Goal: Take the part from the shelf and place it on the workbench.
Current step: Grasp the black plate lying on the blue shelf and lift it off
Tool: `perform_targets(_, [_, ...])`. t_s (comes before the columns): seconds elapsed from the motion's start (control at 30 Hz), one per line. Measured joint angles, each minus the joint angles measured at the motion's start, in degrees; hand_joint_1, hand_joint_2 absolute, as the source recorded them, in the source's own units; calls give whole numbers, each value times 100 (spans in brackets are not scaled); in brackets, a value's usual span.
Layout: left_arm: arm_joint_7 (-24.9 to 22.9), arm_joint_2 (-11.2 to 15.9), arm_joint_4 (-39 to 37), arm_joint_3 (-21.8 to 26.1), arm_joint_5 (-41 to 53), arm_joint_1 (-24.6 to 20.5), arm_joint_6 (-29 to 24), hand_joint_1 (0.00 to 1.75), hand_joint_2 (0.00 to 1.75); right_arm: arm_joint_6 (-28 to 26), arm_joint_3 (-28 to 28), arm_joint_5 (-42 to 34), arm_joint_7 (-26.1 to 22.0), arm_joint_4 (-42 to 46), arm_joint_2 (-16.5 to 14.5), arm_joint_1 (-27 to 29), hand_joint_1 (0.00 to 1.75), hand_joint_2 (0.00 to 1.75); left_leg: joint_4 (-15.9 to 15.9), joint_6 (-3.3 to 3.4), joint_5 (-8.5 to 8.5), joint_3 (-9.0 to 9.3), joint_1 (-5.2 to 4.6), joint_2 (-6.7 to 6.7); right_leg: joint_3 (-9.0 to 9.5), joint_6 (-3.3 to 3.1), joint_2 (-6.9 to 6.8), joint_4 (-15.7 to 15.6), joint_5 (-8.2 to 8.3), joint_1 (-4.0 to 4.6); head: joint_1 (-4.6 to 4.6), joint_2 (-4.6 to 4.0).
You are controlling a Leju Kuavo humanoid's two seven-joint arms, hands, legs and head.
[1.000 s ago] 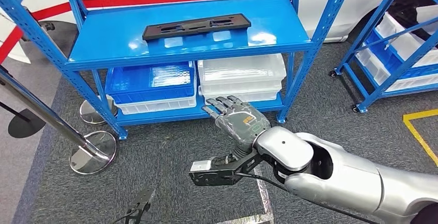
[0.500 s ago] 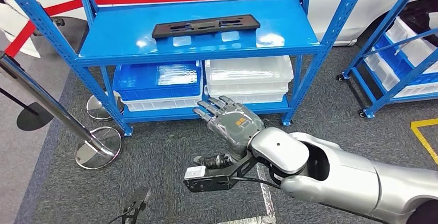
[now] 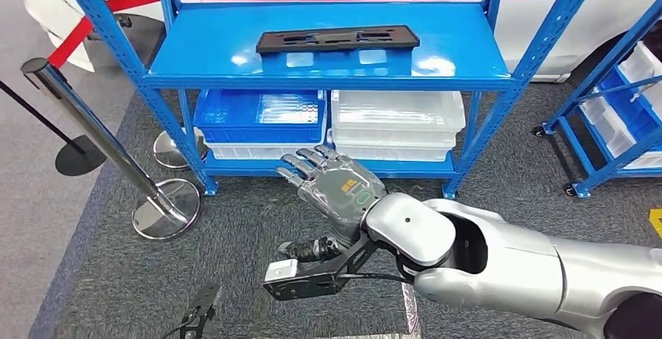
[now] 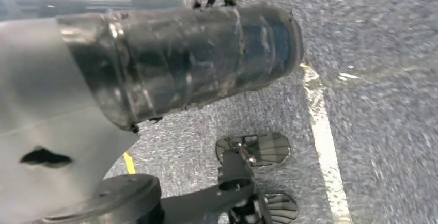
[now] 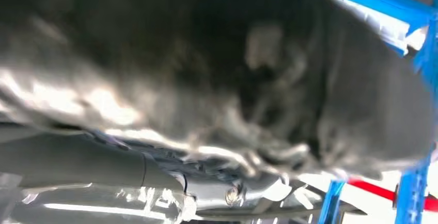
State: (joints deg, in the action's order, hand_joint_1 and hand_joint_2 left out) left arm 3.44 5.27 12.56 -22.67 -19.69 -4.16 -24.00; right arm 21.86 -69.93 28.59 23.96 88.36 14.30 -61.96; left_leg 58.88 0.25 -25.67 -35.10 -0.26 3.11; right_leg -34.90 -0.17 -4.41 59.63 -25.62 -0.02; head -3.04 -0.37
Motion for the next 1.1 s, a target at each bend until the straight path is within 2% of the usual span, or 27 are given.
perform_targets(0.03, [-13,2,-1,0,-9,4,1,0,0,14,-7,0,0,-1,-5,-7,0,0,-12,35,16,-8,12,-64,11,30,-45,-8,-5,2,2,0])
perform_targets(0.07, [-28,1,-1,0,-24,11,3,0,0,30,-13,2,0,-1,-10,-13,0,0,-35,65,35,-3,24,-110,13,64,-33,10,-32,-5,1,0])
perform_targets(0.1, [-48,-1,-2,0,-41,15,7,0,0,41,-19,7,1,-1,-14,-20,0,0,-57,95,54,8,39,-147,-15,96,43,88,-100,-15,4,0])
perform_targets(0.13, [-66,-3,-2,0,-55,14,12,0,0,40,-25,14,5,-2,-16,-23,0,0,-78,127,71,18,56,-178,-99,123,164,284,-230,-25,8,0])
perform_targets(0.2, [-84,-10,-2,0,-66,10,21,0,0,-4,-41,49,22,-9,-15,15,0,0,-85,165,79,18,63,-234,-428,147,386,989,-577,-41,9,1])
perform_targets(0.23, [-86,-13,-2,0,-66,9,22,0,0,-44,-51,89,31,-16,-14,58,0,0,-83,175,77,16,63,-266,-603,152,423,1344,-700,-44,8,1])
perform_targets(0.27, [-85,-16,-2,0,-68,10,23,0,0,-85,-60,142,36,-25,-10,105,0,0,-78,178,74,16,63,-297,-714,156,433,1547,-726,-48,7,1])
perform_targets(0.3, [-80,-20,-2,0,-72,11,25,0,0,-128,-68,229,42,-34,-7,142,0,0,-69,177,69,16,63,-325,-728,156,433,1537,-642,-54,9,1])
perform_targets(0.33, [-70,-25,-2,0,-79,11,28,0,0,-155,-74,339,49,-45,-2,168,0,0,-55,170,58,18,65,-352,-638,150,433,1309,-468,-60,9,0])
perform_targets(0.37, [-55,-32,-2,0,-92,12,35,0,0,-168,-79,456,59,-56,7,185,0,0,-36,156,42,18,67,-375,-472,137,435,930,-258,-65,11,0])
perform_targets(0.43, [-13,-42,-2,0,-116,13,58,0,0,-178,-85,658,96,-87,25,230,0,0,10,105,5,-1,52,-410,-163,100,451,258,-17,-58,6,0])
perform_targets(0.47, [5,-44,-2,0,-126,14,69,0,0,-190,-86,723,130,-107,35,266,0,0,22,78,-4,-11,44,-420,-91,81,460,96,9,-50,3,0])
perform_targets(0.6, [38,-54,-2,0,-143,18,85,0,0,-318,-17,889,376,-273,69,421,0,0,77,-35,-56,-42,51,-402,-48,-29,460,12,15,-55,-9,1])
perform_targets(0.67, [46,-68,-2,0,-161,19,87,0,0,-395,70,894,438,-394,85,473,0,0,532,-94,-297,-253,66,-365,-13,-79,449,-14,15,-72,-38,0])
perform_targets(0.73, [47,-74,-2,0,-180,22,88,0,0,-474,167,786,467,-529,98,579,0,0,1267,-130,-583,-627,75,-350,5,-111,438,-15,-4,-61,-54,1])
perform_targets(0.77, [45,-77,-2,0,-188,28,89,0,0,-504,217,700,478,-595,103,648,0,0,1516,-135,-626,-775,77,-350,14,-119,435,-14,-16,-55,-52,1])
perform_targets(0.8, [41,-79,-2,0,-193,33,91,0,0,-534,270,602,488,-655,107,706,0,0,1572,-130,-564,-836,76,-350,28,-123,434,-12,-30,-50,-54,1])
perform_targets(0.83, [38,-81,-2,0,-197,38,95,0,0,-567,325,494,497,-705,110,744,0,0,1415,-116,-407,-791,76,-349,48,-121,436,-10,-47,-46,-54,0])
perform_targets(0.9, [34,-84,-2,0,-210,38,101,0,0,-685,447,284,514,-774,114,766,0,0,688,-58,5,-471,67,-342,103,-107,441,-9,-92,-39,-50,1])
perform_targets(0.93, [31,-84,-2,0,-220,34,104,0,0,-778,518,190,522,-801,116,763,0,0,361,-27,122,-314,49,-338,117,-91,443,-6,-112,-31,-48,0])
perform_targets(0.97, [28,-84,-2,-1,-231,28,107,0,0,-878,587,113,531,-826,120,761,0,0,143,2,165,-207,31,-332,120,-69,443,-6,-126,-25,-49,1])
perform_targets(1.0, [24,-85,-2,-1,-241,26,111,0,0,-990,661,39,538,-853,129,757,0,0,56,23,136,-163,14,-331,116,-46,441,-10,-134,-19,-48,1])
perform_targets(1.1, [29,-90,-2,-2,-251,41,122,0,0,-1248,865,-118,544,-908,176,700,0,0,-50,83,105,-78,37,-336,131,42,435,-1,-194,-8,-47,1])
